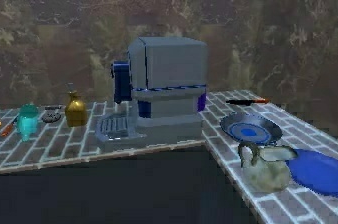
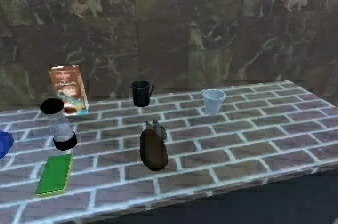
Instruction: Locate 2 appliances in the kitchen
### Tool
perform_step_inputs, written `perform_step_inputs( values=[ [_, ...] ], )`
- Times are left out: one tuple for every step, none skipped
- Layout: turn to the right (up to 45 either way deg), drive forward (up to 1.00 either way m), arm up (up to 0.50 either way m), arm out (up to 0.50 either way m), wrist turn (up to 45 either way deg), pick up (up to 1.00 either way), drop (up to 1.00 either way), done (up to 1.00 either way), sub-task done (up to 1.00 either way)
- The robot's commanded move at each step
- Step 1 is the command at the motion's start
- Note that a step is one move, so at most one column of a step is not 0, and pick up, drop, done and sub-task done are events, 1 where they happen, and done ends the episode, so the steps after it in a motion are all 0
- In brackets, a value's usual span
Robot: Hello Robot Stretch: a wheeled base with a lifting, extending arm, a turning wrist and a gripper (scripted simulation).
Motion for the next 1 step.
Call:
perform_step_inputs(
  values=[
    [0.0,0.0,0.0,0.0,0.0,0.0,0.0,1.0,0.0]
  ],
)
